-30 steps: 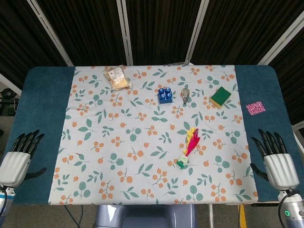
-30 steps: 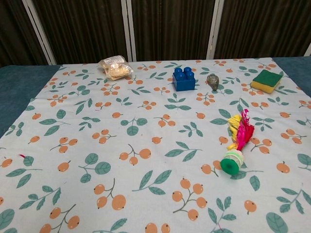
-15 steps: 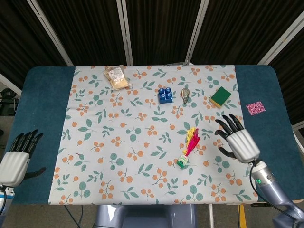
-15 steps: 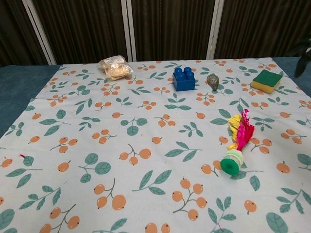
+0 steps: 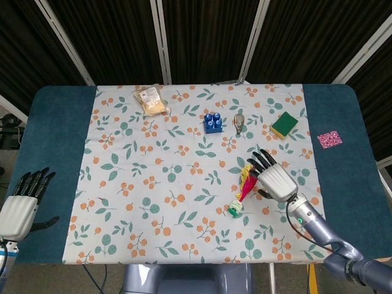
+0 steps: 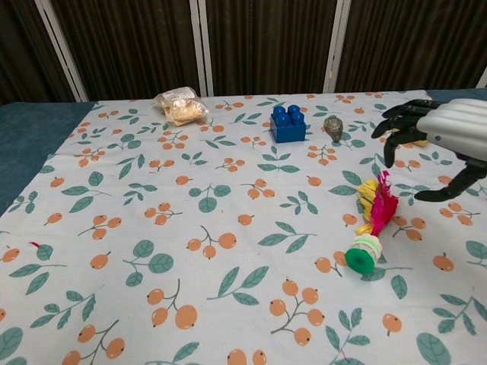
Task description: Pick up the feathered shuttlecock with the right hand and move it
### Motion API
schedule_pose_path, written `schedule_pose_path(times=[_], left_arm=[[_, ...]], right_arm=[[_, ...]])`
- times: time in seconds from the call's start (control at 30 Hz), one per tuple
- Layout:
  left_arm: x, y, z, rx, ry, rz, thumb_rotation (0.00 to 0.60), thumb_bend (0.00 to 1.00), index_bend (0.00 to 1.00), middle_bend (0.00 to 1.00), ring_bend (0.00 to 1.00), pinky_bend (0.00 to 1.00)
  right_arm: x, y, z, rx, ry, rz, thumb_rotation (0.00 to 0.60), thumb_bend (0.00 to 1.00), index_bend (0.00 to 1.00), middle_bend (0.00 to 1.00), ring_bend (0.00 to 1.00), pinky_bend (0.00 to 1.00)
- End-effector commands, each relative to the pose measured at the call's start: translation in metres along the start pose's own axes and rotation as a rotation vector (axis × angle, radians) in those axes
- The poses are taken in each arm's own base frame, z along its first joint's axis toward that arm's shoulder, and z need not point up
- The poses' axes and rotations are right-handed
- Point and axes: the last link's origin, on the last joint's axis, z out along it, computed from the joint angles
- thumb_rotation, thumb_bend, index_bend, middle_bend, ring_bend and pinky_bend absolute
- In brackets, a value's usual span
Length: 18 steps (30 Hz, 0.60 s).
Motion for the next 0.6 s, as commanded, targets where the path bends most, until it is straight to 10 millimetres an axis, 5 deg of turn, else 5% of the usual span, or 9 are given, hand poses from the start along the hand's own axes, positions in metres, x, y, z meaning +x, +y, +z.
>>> schedule_pose_path(times=[0.03,0.6], left_arm=[[0.0,0.0,0.0,0.002,-0.002,-0.002,0.6,0.08,0.0,0.0,0.0,0.0],[-0.001,-0.001,0.001,0.018,-0.019,-0.024,0.6,0.07,0.0,0.0,0.0,0.0]], right_arm=[[-0.005,-0.005,0.01,0.011,-0.023,-0.025,0.6,0.15,0.39,0.14,0.0,0.0],[-0.025,0.007,0.036,-0.042,-0.073,-0.068,0.6,0.2,0.4,0.14,0.0,0.0]])
